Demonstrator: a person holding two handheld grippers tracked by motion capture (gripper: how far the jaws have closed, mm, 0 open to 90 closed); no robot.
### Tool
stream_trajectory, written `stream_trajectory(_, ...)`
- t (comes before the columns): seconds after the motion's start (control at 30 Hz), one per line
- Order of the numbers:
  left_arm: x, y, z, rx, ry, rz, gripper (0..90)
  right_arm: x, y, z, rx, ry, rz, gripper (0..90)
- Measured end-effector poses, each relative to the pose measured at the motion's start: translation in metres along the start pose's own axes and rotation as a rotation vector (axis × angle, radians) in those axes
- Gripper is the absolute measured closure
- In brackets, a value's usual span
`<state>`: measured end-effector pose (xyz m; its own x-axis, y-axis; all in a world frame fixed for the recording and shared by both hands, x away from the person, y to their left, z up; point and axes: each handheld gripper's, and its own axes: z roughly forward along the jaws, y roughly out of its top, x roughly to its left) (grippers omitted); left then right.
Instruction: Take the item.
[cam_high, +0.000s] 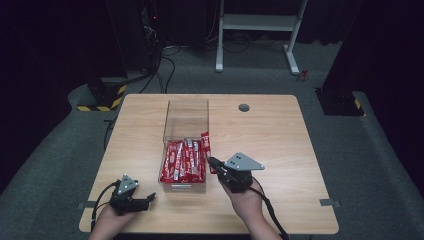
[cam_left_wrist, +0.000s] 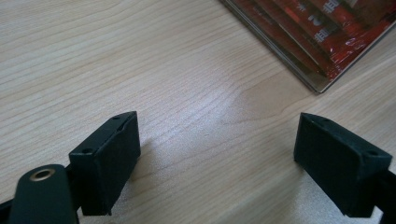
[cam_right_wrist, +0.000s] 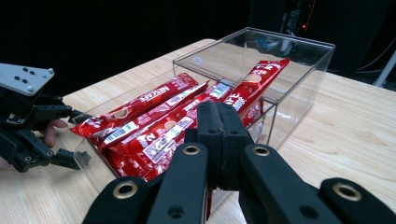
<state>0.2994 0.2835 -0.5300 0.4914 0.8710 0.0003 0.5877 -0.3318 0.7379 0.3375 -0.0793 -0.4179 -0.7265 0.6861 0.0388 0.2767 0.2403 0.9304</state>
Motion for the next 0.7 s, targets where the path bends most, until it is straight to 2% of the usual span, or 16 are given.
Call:
stream_trajectory(0.3,0.0,0.0,0.001,-0.001,-0.006,0.0,15.0,-0.009,-0.003,-0.004,-0.005,-0.015,0.015,90.0)
stream_trajectory(0.7,0.0,0.001,0.001,0.0,-0.009,0.002,15.0,-0.024,-0.006,-0.011,-0.005,-0.059,0.035,90.0)
